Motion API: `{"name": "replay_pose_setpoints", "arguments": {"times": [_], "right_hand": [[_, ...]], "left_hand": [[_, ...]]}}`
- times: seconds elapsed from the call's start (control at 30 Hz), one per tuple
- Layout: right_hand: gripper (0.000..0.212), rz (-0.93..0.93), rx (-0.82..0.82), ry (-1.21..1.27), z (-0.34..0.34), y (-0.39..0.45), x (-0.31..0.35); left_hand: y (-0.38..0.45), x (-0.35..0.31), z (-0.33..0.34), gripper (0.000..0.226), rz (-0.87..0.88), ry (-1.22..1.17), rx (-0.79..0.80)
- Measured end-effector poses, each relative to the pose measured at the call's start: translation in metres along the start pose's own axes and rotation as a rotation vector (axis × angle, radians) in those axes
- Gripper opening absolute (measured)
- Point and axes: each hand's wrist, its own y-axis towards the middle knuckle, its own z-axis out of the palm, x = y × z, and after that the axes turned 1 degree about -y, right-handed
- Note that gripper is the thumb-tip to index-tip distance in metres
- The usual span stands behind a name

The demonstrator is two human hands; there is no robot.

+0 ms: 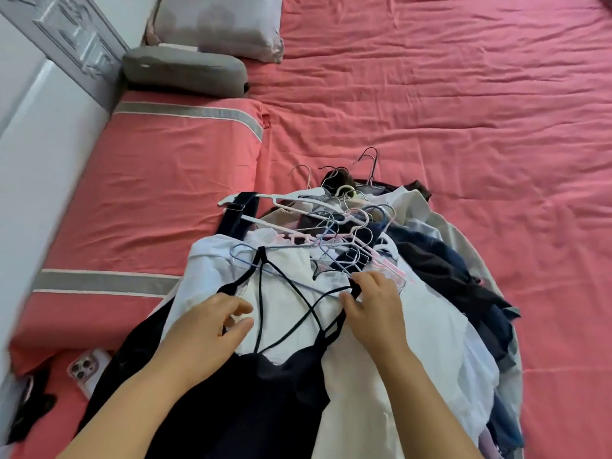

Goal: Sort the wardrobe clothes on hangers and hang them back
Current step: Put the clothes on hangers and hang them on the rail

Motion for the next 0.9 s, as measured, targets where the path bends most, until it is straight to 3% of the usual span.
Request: {"name": "replay_pose_setpoints", "arguments": {"times": [0.33, 0.5, 0.67, 0.9], "right_hand": [[0.016, 0.125, 0.022, -0.001, 0.019, 0.031, -0.004], [0.015, 0.072, -0.17, 0.348, -0.008, 0.027, 0.016], [0.016, -0.193, -0.223, 0.462, -0.054, 0.018, 0.06], [0.019, -0.482, -0.169, 0.49, -0.085, -0.012, 0.138]], "left_hand": [[0.017, -0.01, 0.006, 0.014, -0.023, -0.041, -0.035], [0.012, -0.009, -0.013, 0.013, 0.024, -0.061, -0.141], [-0.007, -0.013, -0.054, 0.047, 0.14, -0.022, -0.38], [-0.065, -0.002, -0.126, 0.045, 0.149, 0.159, -0.863]]}}
